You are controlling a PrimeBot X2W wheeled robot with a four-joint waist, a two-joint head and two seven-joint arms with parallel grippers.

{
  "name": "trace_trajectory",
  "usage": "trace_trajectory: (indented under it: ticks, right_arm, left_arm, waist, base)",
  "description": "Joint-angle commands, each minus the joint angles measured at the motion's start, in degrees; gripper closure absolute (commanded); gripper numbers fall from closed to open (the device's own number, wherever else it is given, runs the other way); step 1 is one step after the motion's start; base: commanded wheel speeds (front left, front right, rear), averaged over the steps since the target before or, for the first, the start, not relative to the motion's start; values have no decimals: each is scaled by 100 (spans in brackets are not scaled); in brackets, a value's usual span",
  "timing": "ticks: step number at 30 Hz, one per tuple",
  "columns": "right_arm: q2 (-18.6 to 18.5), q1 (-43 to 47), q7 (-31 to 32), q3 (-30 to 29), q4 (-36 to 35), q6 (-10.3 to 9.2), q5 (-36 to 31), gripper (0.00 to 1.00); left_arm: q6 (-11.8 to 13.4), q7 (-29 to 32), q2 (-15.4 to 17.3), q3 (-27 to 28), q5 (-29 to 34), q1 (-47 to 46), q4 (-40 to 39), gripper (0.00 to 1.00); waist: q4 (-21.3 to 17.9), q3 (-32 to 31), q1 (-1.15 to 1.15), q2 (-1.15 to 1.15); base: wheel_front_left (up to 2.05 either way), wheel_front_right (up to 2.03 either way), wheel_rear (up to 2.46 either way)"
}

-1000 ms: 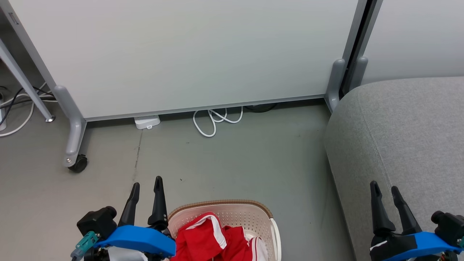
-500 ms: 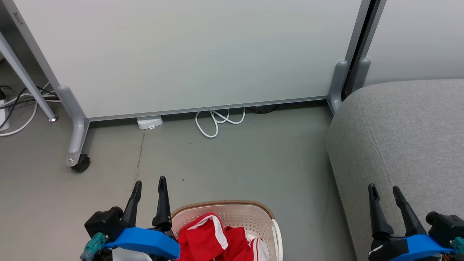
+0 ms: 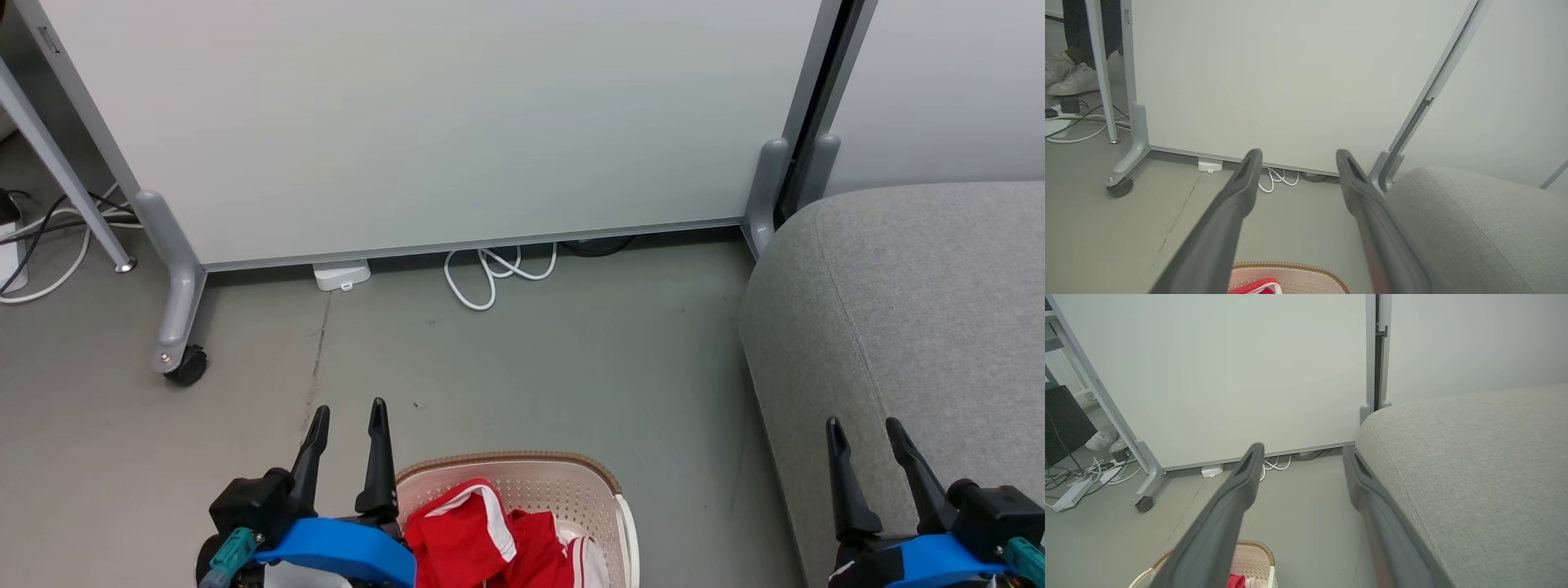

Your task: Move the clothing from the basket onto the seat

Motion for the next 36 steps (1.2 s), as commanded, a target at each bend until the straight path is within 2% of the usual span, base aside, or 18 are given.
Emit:
trace_trajectory:
  ticks: [1, 26, 36]
  right_arm:
    - [-39, 49, -63, -1, -54, 12, -132, 0]
    - [-46, 164, -337, -8, -77, 16, -1161, 0]
    - [-45, 152, -322, -4, -68, 15, -1092, 0]
  left_arm:
    - [29, -49, 24, -44, 115, -137, -19, 0]
    - [178, -312, 28, -341, 801, -90, 72, 0]
    - [199, -307, 27, -314, 747, -71, 90, 0]
  waist:
    - [2, 0, 0, 0]
    - [45, -14, 0, 0]
    - [11, -13, 0, 0]
  base:
    - [0, 0, 0]
    - [0, 0, 0]
    - [0, 0, 0]
